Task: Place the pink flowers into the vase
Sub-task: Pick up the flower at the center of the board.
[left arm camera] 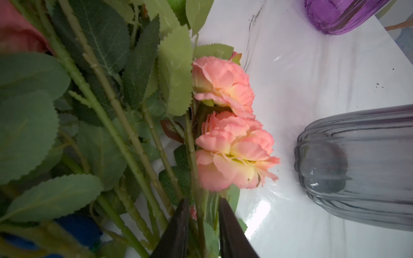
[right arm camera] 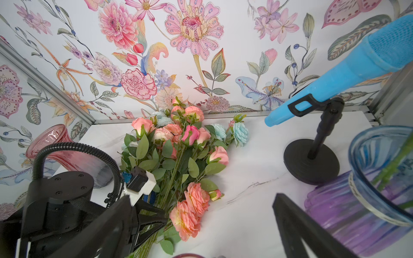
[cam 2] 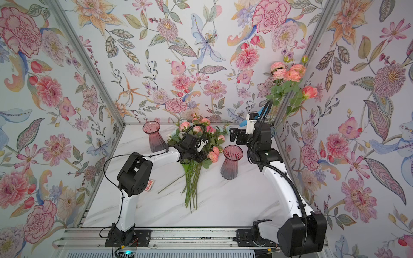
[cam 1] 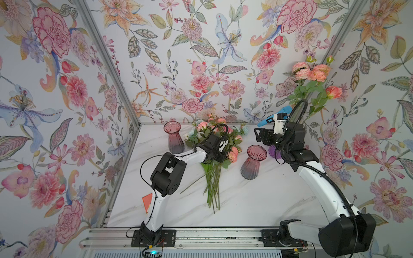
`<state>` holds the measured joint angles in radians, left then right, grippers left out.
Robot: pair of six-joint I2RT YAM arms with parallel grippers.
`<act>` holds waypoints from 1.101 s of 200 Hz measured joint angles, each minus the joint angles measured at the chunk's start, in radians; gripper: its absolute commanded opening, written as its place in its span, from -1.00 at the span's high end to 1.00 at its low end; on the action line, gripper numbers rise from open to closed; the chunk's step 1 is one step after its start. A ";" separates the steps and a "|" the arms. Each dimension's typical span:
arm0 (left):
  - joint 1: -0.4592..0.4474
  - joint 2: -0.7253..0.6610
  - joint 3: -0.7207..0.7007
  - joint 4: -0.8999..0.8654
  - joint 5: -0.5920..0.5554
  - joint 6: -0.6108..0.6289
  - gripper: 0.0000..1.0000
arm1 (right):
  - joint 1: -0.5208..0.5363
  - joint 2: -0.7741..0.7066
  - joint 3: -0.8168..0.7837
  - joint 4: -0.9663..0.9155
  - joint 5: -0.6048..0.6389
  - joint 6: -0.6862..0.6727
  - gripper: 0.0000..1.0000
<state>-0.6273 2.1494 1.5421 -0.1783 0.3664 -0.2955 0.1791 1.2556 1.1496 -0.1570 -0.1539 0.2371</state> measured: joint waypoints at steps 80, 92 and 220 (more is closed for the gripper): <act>0.000 0.005 -0.017 0.033 0.005 0.000 0.53 | 0.001 -0.009 0.000 0.004 0.000 0.000 -0.99; 0.000 0.005 -0.017 0.034 0.005 0.000 0.55 | 0.001 -0.011 -0.001 0.004 0.000 0.000 -0.99; 0.003 0.005 0.006 0.014 0.000 0.011 1.00 | 0.003 -0.014 -0.006 0.004 -0.001 0.004 -0.99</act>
<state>-0.6239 2.1548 1.5482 -0.1646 0.3660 -0.2844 0.1822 1.2415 1.1439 -0.1532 -0.1547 0.2413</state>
